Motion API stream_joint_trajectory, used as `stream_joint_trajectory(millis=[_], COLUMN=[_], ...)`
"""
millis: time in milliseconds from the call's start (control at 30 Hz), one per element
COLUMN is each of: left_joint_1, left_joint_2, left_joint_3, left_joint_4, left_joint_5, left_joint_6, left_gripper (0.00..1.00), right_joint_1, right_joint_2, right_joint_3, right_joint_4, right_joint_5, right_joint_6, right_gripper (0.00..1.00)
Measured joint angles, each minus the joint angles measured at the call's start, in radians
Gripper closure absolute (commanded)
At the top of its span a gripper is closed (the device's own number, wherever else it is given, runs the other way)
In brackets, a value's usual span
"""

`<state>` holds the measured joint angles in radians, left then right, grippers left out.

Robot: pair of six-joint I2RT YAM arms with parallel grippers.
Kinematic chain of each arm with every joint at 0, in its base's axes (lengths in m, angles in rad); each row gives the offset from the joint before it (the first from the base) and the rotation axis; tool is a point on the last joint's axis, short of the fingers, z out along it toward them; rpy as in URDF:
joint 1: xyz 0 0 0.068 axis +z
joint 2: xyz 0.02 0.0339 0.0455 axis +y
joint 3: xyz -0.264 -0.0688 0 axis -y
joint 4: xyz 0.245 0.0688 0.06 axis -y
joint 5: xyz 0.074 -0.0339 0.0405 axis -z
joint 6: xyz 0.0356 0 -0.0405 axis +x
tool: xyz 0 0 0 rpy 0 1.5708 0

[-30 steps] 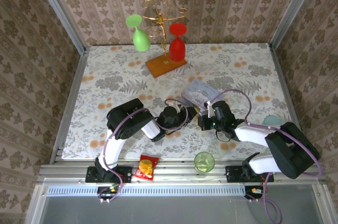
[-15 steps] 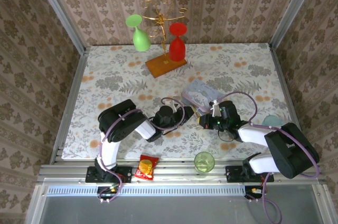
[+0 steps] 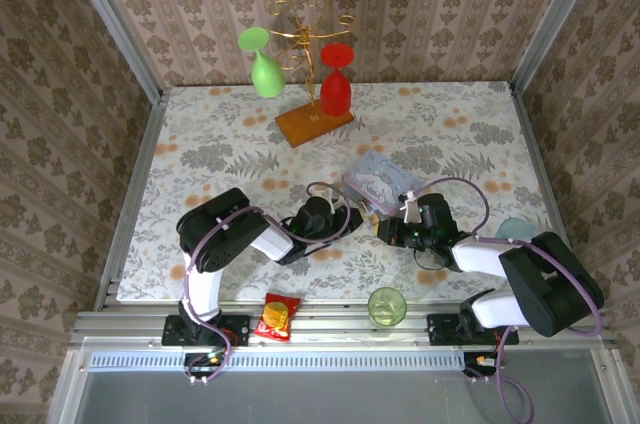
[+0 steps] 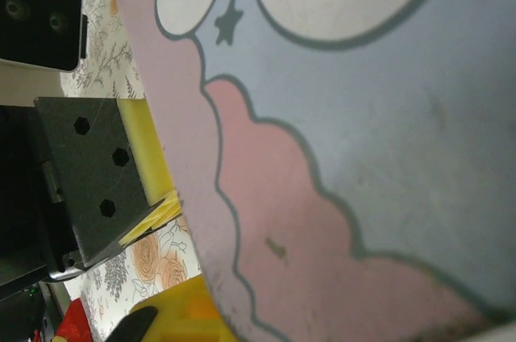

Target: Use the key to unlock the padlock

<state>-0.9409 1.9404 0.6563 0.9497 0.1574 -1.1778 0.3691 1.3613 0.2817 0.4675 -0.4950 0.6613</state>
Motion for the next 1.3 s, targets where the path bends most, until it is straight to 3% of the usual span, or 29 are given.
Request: stream_joint_trajectory(millis=[467, 700, 900, 1133, 1300], left_joint_1=[0.0, 0.002, 0.012, 0.029, 0.053], left_joint_2=[-0.012, -0.022, -0.031, -0.034, -0.058], left_joint_3=[0.024, 0.024, 0.047, 0.049, 0.018], left_joint_4=[-0.093, -0.11, -0.16, -0.173, -0.17], left_joint_5=[0.0, 0.0, 0.0, 0.001, 0.0], left_joint_6=[0.074, 0.092, 0.118, 0.132, 0.132], left_gripper=[0.86, 0.83, 0.83, 0.83, 0.83], right_joint_1=[0.0, -0.003, 0.001, 0.166, 0.253], right_joint_2=[0.029, -0.019, -0.043, -0.171, -0.154], right_joint_3=[0.074, 0.1, 0.131, 0.151, 0.207], right_joint_4=[-0.097, -0.273, -0.324, -0.404, -0.454], right_joint_5=[0.1, 0.192, 0.23, 0.419, 0.562], right_joint_6=[-0.008, -0.014, -0.028, -0.061, -0.094], right_gripper=[0.62, 0.6, 0.58, 0.54, 0.51])
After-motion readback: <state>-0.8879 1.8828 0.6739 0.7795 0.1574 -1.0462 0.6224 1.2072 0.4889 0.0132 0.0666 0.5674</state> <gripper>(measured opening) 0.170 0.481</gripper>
